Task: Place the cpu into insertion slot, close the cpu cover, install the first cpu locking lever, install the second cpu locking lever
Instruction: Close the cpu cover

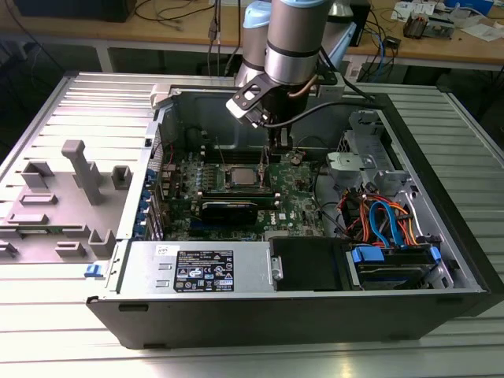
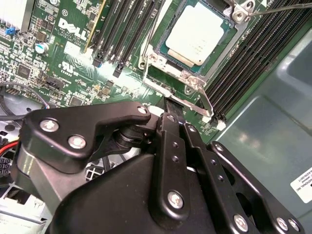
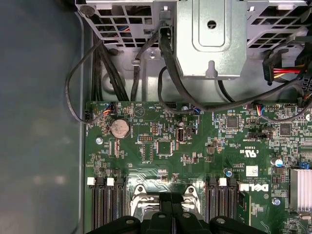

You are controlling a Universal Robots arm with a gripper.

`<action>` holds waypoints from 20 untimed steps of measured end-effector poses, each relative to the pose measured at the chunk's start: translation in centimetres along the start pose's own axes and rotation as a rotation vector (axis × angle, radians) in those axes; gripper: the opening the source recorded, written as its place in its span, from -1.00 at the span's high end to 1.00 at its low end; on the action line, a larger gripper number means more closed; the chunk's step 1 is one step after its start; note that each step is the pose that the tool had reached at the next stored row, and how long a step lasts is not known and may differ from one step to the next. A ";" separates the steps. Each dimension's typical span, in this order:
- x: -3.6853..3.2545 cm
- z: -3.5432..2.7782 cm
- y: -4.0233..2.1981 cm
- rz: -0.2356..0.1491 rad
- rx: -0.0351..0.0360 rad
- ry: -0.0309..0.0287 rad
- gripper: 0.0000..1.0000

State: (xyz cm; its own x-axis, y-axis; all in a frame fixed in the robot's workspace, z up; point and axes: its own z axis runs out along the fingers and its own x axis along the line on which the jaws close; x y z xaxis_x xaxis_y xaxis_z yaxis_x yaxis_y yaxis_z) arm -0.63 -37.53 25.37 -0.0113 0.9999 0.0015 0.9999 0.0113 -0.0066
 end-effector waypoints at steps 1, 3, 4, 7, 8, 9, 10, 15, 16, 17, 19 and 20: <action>0.00 0.01 -0.09 0.000 0.0000 0.0001 0.79; 0.00 0.03 -0.32 0.000 0.0000 0.0001 0.79; 0.00 0.05 -0.45 0.000 -0.0001 0.0001 0.79; 0.01 0.06 -0.55 0.000 -0.0001 0.0001 0.79; 0.01 0.06 -0.56 0.000 -0.0001 0.0001 0.79; 0.01 0.06 -0.57 0.000 0.0000 0.0000 0.79; 0.01 0.06 -0.57 0.000 -0.0001 0.0001 0.79; 0.01 0.09 -0.81 0.000 -0.0007 0.0005 0.79; 0.01 0.10 -0.98 0.000 -0.0010 0.0004 0.79; 0.01 0.12 -1.16 0.000 -0.0009 0.0007 0.79; 0.02 0.13 -1.36 0.000 -0.0009 0.0010 0.79; 0.02 0.15 -1.65 0.000 -0.0009 0.0011 0.79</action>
State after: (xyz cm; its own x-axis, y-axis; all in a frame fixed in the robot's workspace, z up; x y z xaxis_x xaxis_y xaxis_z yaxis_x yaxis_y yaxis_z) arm -2.29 -37.53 25.23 -0.0112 0.9999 0.0026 0.9999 0.0113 -0.0057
